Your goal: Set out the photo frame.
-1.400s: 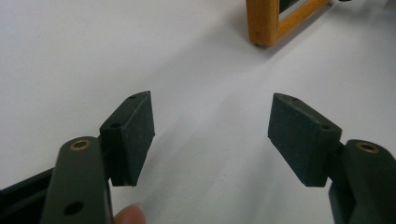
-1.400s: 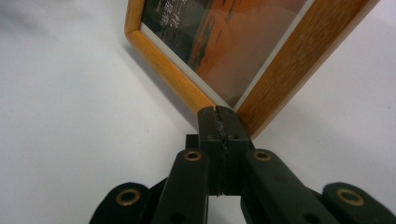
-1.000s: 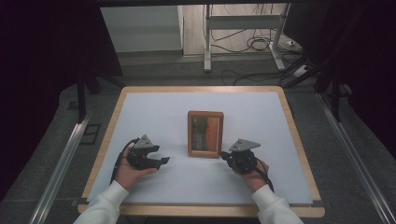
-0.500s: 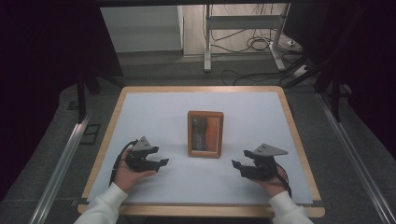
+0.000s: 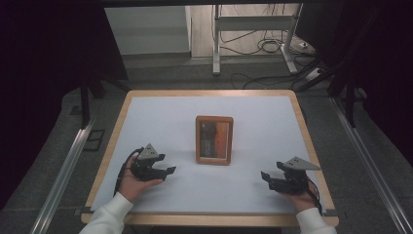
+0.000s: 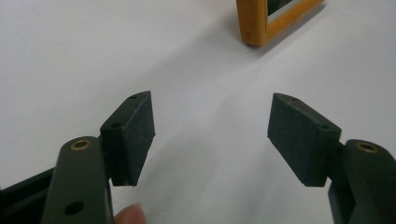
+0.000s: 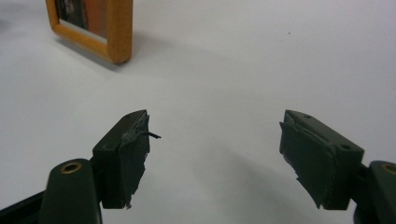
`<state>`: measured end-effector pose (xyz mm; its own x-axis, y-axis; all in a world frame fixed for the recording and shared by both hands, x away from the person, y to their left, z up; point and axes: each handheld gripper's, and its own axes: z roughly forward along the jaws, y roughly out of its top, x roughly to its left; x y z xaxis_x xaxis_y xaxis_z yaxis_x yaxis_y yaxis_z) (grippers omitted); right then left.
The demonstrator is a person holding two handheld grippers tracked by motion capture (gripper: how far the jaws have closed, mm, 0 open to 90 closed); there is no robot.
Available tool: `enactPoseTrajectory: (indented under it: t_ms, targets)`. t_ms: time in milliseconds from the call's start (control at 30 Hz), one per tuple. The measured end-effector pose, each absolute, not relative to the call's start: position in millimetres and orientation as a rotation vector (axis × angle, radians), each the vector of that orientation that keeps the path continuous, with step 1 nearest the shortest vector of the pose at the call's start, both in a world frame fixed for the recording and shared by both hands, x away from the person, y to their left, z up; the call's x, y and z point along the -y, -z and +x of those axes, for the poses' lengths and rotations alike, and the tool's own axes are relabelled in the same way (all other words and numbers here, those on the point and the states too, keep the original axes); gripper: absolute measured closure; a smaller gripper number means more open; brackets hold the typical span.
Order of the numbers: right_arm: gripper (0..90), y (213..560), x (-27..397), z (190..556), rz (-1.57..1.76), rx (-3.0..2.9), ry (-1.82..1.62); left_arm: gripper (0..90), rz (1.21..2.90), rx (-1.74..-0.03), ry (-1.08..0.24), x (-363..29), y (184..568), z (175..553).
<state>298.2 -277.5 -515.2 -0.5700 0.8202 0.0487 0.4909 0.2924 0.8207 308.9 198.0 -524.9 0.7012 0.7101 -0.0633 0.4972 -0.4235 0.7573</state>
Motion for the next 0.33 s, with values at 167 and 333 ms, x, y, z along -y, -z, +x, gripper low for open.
enactPoseTrajectory:
  t_ms: [167, 333]
  targets:
    - [23.1, 515.5, 276.2, 299.3, 1.165, -2.185, -1.174, 31.2, 2.110, -0.916, -0.341, -198.9, 524.8, 308.2]
    - [20.1, 514.6, 275.5, 300.4, 1.165, -2.172, -1.172, 31.2, 2.105, -0.917, -0.339, -200.5, 525.6, 310.0]
